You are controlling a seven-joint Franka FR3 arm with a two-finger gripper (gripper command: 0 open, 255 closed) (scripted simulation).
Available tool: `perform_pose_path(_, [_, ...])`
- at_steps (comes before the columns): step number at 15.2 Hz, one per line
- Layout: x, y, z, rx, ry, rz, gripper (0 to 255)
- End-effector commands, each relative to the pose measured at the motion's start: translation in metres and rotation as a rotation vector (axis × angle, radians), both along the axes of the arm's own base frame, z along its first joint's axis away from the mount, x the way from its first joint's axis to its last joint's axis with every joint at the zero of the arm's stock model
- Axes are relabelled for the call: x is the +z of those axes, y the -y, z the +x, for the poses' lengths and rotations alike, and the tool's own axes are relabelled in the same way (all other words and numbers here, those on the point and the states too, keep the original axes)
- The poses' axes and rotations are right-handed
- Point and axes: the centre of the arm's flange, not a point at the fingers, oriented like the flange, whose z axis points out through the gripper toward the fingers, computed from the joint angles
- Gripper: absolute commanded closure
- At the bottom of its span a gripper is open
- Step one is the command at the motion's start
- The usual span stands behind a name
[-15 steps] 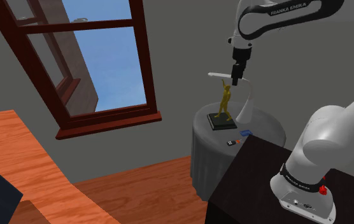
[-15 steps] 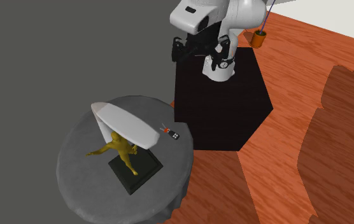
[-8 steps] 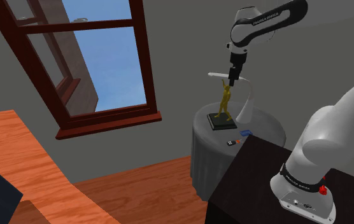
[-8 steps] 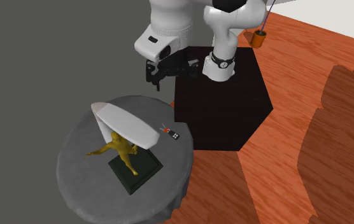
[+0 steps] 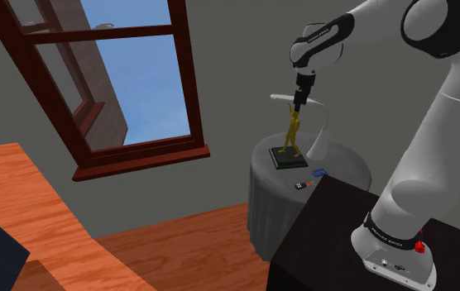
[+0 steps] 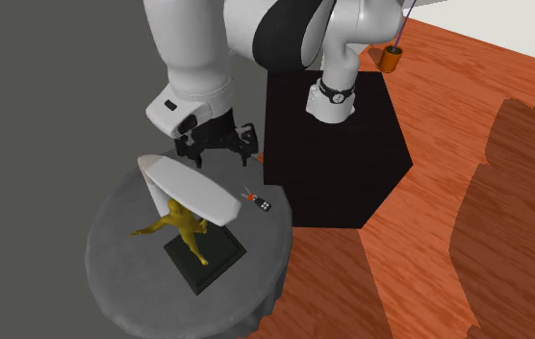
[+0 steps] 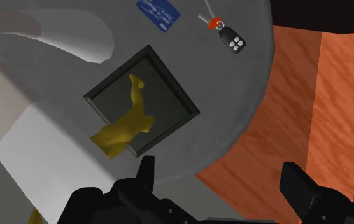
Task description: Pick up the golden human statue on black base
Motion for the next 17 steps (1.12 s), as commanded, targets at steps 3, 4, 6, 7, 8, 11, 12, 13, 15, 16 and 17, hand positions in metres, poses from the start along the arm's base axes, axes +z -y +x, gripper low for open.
perform_pose_path(3, [-0.02,0.045,0.018,-0.009,0.014,0.001,0])
perform_pose_path(4, [-0.026,0.056,0.023,-0.011,0.018,0.002,0])
perform_pose_path(6, [-0.037,0.077,0.032,-0.016,0.025,0.003,0])
perform_pose_path(7, [-0.042,0.088,0.037,-0.018,0.028,0.004,0])
perform_pose_path(8, [-0.048,0.099,0.042,-0.021,0.031,0.004,0])
perform_pose_path(11, [-0.062,0.115,0.05,-0.024,0.037,0.005,0])
perform_pose_path(12, [-0.067,0.115,0.05,-0.024,0.037,0.005,0])
perform_pose_path(13, [-0.072,0.115,0.05,-0.024,0.037,0.005,0])
perform_pose_path(15, [-0.083,0.115,0.05,-0.024,0.037,0.005,0])
perform_pose_path(16, [-0.088,0.115,0.05,-0.024,0.037,0.005,0])
perform_pose_path(17, [-0.094,0.115,0.05,-0.024,0.037,0.005,0])
